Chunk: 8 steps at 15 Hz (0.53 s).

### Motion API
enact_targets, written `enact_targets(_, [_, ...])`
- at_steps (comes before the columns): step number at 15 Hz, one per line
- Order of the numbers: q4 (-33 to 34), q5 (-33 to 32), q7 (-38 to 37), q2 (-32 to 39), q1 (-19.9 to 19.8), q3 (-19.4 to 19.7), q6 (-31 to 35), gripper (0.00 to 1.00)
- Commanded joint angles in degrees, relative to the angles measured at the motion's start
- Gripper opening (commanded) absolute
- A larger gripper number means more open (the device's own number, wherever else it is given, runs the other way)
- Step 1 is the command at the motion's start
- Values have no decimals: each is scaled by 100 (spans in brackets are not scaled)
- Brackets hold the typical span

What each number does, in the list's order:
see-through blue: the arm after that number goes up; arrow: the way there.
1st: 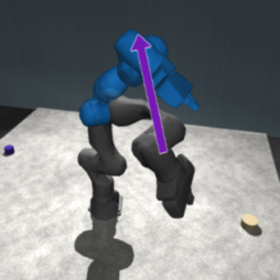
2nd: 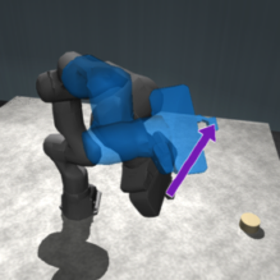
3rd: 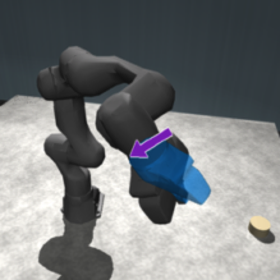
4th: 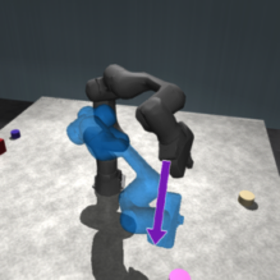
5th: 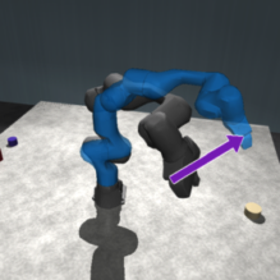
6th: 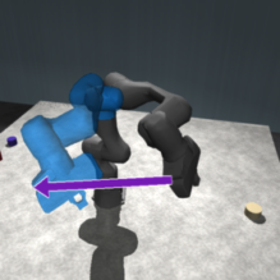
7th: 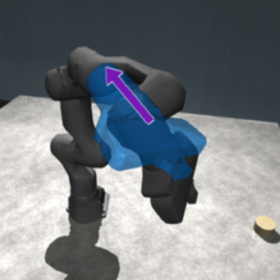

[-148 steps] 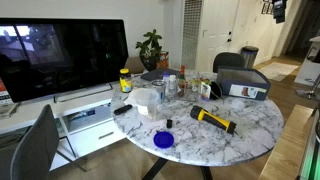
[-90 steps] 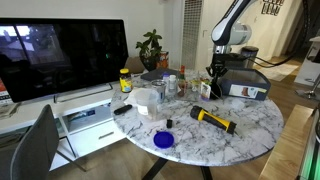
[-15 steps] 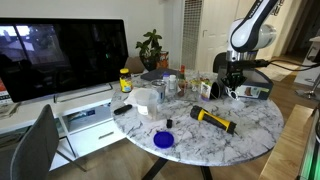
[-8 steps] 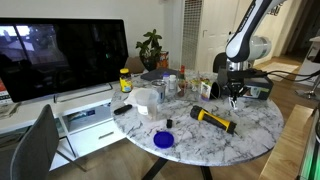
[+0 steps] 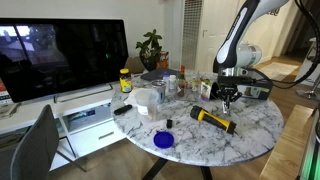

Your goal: Remove the glasses from the black bag

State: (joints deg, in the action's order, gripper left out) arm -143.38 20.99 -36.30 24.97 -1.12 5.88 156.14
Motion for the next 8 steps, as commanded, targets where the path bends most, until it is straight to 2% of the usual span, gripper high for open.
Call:
enact_targets(1, [126, 140, -196, 137, 51, -10, 76, 29])
enact_targets(4, [-47, 76, -29, -237, 15, -22, -26, 50])
enact_targets(8, [-490, -339, 89, -1010, 103, 213, -257, 81])
